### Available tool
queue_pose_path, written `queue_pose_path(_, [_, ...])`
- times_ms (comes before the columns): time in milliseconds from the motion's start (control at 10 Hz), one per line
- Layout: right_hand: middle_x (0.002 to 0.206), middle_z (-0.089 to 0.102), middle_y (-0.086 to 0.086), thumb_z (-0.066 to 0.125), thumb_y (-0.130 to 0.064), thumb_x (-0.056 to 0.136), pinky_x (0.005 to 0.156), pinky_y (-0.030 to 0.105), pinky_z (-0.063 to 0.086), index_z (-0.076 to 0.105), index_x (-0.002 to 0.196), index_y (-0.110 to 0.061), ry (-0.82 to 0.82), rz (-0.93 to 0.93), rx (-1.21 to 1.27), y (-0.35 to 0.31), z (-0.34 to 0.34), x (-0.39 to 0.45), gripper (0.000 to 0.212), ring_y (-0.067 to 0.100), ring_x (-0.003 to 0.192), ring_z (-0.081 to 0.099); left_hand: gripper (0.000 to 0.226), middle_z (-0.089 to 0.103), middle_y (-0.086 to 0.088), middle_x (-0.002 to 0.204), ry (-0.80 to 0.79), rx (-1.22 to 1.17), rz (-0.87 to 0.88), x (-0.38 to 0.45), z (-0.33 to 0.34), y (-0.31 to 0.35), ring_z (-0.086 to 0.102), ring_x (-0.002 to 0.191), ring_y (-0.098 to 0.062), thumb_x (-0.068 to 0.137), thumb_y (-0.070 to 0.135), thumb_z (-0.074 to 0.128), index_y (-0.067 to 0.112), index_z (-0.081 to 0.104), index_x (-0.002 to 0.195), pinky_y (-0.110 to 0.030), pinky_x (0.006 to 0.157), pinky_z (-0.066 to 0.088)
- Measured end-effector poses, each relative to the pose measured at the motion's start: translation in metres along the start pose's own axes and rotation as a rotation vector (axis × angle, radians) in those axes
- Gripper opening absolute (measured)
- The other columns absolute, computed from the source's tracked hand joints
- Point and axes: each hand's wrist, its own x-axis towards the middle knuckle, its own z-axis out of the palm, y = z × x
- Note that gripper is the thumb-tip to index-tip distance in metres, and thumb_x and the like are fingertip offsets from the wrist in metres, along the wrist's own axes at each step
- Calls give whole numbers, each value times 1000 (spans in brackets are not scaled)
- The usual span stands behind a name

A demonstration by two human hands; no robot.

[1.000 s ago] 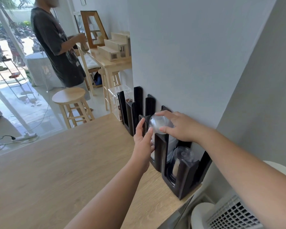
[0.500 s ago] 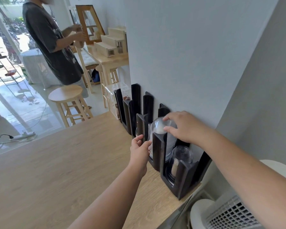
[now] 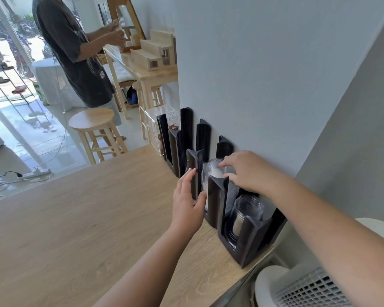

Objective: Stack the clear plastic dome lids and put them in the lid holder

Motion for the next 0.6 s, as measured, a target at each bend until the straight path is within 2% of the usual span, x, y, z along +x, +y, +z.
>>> queue_pose_path(200, [133,61,-2,63,-25,88,103,30,38,63,127,-23,3,2,-8,1,2,-2,39,20,125,51,71,28,14,157,-57,144,78,-5,1,-8,21,143,-4,97,24,55,37,16,155,-28,116,19])
queue_pose_path(300, [135,59,-1,65,-24,87,104,29,36,61,129,-22,26,-6,25,3,2,-4,42,20,126,49,71,23,17,158,-68,241,151,-5,-4,-14,16,142,2,97,24,52,35,15,156,-25,116,15])
queue_pose_path(400, [144,50,2,69,-23,84,108,27,28,53,136,-21,46,-8,68,2,-3,-9,54,21,132,43,69,12,24,158,-97,369,230,-7,-11,-22,11,142,4,98,27,48,37,11,156,-25,116,12])
queue_pose_path(500, [149,42,1,70,-23,84,111,26,24,49,139,-24,112,-12,121,-1,-11,-23,59,18,135,39,68,9,17,163,-158,483,267,-15,-18,-46,10,149,-9,99,31,47,40,10,156,-32,119,13])
queue_pose_path(600, [140,51,-7,71,-25,83,106,21,30,55,132,-32,236,-41,292,-7,-28,-45,52,6,124,47,67,4,15,165,-276,631,208,-23,-24,-64,1,152,-15,99,40,41,45,4,154,-39,121,7])
